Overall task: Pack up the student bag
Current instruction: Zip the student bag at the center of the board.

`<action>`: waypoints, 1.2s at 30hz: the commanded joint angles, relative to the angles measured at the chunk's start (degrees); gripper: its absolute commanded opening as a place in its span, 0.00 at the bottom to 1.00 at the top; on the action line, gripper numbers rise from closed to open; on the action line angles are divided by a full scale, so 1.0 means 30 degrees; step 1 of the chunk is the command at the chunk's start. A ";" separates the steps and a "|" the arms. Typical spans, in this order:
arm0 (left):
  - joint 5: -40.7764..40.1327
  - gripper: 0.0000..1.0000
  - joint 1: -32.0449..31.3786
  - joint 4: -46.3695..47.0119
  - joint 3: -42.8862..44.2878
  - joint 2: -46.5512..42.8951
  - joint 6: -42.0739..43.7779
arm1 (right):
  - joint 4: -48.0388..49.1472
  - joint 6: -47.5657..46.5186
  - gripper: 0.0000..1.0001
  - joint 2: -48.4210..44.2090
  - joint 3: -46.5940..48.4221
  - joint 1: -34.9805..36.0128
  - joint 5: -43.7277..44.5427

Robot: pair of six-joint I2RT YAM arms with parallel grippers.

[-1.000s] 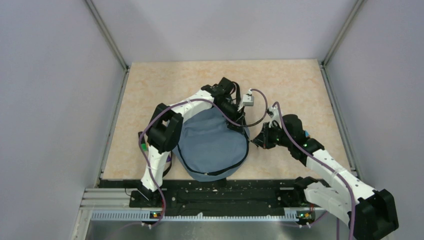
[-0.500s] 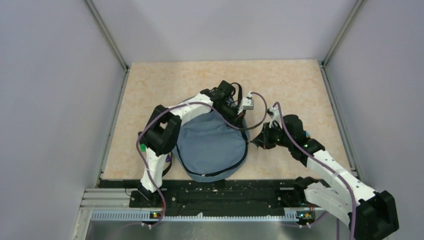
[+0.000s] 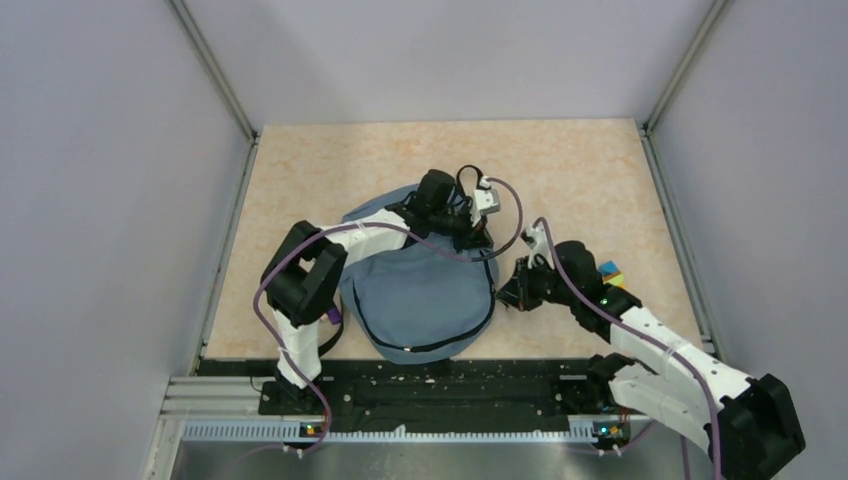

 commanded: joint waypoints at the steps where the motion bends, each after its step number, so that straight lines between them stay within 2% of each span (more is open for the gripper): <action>1: -0.2900 0.00 0.0869 0.4279 -0.0276 -0.0913 -0.1916 | 0.0937 0.0765 0.00 0.0448 -0.0041 0.1129 0.0046; 7: -0.3502 0.00 0.1094 0.4355 -0.0132 -0.0928 -0.2205 | 0.0396 0.0741 0.00 0.0098 0.0443 0.1325 -0.0129; 10: -0.3625 0.00 0.1101 0.4097 -0.0265 -0.1413 -0.2888 | -0.0079 0.0702 0.00 -0.0150 0.0352 0.1311 0.1009; 13: -0.4930 0.27 0.1076 0.2881 -0.0044 -0.2658 -0.4498 | -0.0332 0.0853 0.00 -0.0255 0.0461 0.1311 0.2504; 15: -0.6929 0.44 0.0980 0.0986 0.0522 -0.3510 -0.5932 | -0.0114 0.1161 0.00 -0.0254 0.0583 0.1311 0.3095; 16: -0.8083 0.56 0.0871 0.0161 0.0641 -0.3892 -0.6618 | 0.0081 0.1333 0.00 -0.0249 0.0554 0.1311 0.3341; 17: -0.9494 0.61 0.0780 -0.0642 0.0681 -0.4291 -0.7535 | 0.0325 0.1475 0.00 -0.0252 0.0521 0.1311 0.3503; 21: -1.4174 0.68 0.0402 -0.3583 0.0606 -0.5165 -1.1492 | 0.0865 0.1770 0.00 -0.0107 0.0429 0.1311 0.4147; 24: -1.5751 0.73 -0.0138 -0.5040 0.0691 -0.5276 -1.2753 | 0.0815 0.1700 0.00 0.0056 0.0416 0.1311 0.4622; 27: -1.5788 0.84 -0.0470 -0.5485 0.0771 -0.4963 -1.3564 | 0.0976 0.1470 0.00 0.0162 0.0305 0.1314 0.4666; 30: -1.5580 0.90 -0.0603 -0.6065 0.1143 -0.3932 -1.4168 | 0.1474 0.1291 0.00 0.0157 0.0017 0.1296 0.4360; 34: -1.5550 0.93 -0.0645 -0.7287 0.2112 -0.2333 -1.4182 | 0.2269 0.1101 0.00 0.0143 -0.0375 0.1311 0.3489; 35: -1.5606 0.92 -0.0654 -0.7780 0.2480 -0.1873 -1.4076 | 0.2375 0.0959 0.00 0.0134 -0.0382 0.1311 0.3137; 36: -1.5820 0.87 -0.0655 -0.8244 0.2907 -0.1483 -1.3946 | 0.2329 0.0832 0.00 0.0114 -0.0372 0.1311 0.2848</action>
